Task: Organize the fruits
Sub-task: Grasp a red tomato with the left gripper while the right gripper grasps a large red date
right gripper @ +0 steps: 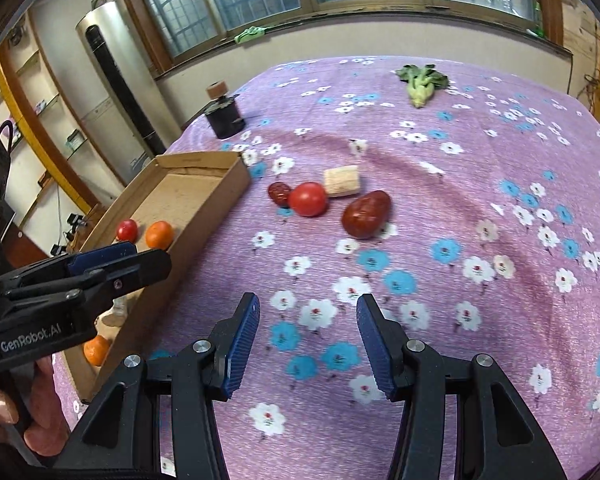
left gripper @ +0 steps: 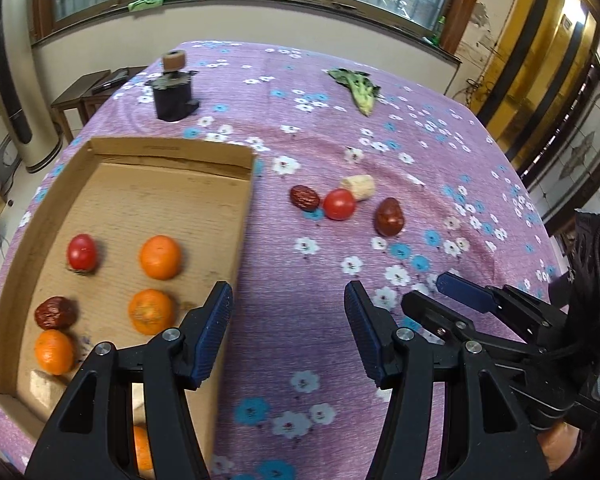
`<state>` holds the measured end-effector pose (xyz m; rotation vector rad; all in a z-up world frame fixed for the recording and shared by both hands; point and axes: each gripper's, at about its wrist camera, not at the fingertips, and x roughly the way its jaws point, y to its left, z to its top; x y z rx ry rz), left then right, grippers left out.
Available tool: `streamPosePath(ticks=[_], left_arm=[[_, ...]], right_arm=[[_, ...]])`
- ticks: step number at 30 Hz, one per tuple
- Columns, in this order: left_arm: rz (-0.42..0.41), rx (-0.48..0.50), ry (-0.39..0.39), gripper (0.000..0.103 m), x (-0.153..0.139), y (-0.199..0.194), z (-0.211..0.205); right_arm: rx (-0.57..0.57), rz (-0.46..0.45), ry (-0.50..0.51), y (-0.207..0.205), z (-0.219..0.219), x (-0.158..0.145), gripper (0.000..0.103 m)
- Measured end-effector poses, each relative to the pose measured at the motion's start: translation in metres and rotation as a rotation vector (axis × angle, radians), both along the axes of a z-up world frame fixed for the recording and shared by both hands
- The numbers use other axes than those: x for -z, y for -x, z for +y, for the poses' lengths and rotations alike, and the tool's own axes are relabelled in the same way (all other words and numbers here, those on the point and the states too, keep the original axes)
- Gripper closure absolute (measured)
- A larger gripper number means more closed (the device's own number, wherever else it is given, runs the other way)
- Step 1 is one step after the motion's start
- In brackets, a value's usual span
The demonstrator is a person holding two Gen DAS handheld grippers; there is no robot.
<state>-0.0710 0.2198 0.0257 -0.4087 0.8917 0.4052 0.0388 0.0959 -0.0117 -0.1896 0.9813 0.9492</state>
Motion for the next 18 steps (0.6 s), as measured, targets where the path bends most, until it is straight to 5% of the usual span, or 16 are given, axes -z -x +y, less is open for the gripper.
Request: streamPosePath(ticks=[18], left_arm=[[0.02, 0.064, 0.069, 0.046, 0.03, -0.048, 0.0]], right_arm=[[0.051, 0.018, 0.026, -0.076, 0.044, 0.029, 0.056]])
